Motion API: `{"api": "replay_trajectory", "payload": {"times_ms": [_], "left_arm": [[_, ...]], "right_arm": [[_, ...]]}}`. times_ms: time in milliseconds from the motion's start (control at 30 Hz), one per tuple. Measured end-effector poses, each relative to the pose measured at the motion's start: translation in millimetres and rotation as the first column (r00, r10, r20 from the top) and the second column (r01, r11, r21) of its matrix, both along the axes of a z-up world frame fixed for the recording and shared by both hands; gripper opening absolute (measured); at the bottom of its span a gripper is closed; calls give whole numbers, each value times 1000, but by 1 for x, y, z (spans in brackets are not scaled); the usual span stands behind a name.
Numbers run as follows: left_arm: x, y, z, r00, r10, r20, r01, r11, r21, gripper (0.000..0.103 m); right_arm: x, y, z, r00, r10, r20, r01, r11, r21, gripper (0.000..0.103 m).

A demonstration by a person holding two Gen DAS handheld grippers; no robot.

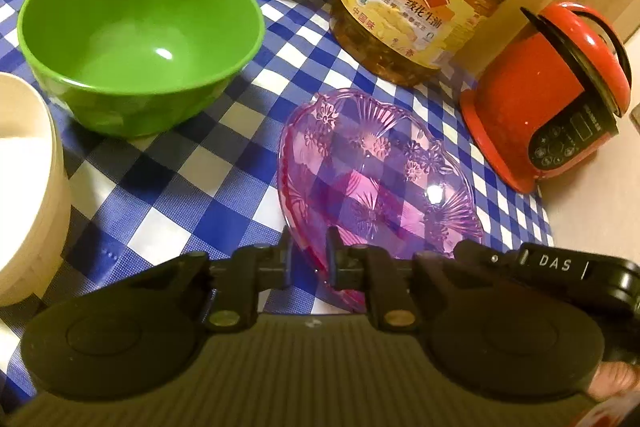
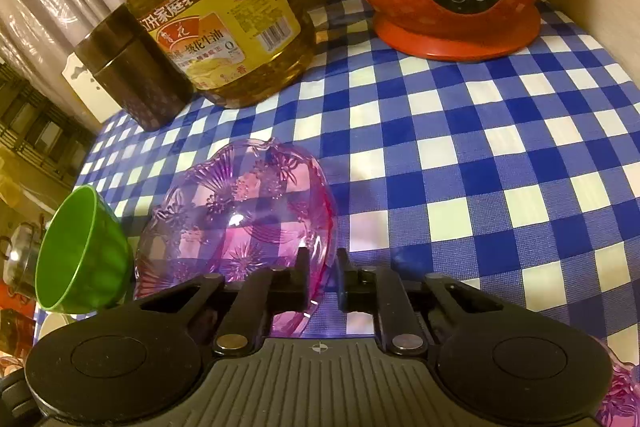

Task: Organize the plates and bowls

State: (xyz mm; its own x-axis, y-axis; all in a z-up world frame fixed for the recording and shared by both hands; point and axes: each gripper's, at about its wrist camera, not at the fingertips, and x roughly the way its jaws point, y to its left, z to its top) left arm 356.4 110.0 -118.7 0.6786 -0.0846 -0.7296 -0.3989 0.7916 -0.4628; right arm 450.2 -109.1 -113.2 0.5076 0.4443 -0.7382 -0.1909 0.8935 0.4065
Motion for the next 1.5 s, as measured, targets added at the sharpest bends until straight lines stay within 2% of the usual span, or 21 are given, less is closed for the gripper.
{"api": "replay_trajectory", "payload": {"times_ms": [533, 900, 1167, 1400, 1500], "left_arm": [[-4, 0, 12, 999, 1, 43, -1, 1000, 14, 13], [-20, -8, 34, 995, -26, 97, 25, 1000, 13, 13], [-39, -31, 58, 986, -111, 127, 107, 993, 43, 13], [-68, -50, 69, 975, -174, 137, 172, 985, 26, 13], [-82, -63, 74, 967, -211, 143, 206, 977, 49, 13]], "right_arm": [[-8, -8, 9, 1000, -14, 7, 14, 998, 54, 9], [-31, -22, 32, 998, -33, 62, 28, 996, 80, 9], [-71, -50, 49, 991, -96, 93, 85, 990, 113, 9], [-115, -79, 61, 982, -148, 117, 130, 980, 147, 9], [-136, -92, 62, 978, -173, 115, 154, 975, 160, 9]]}}
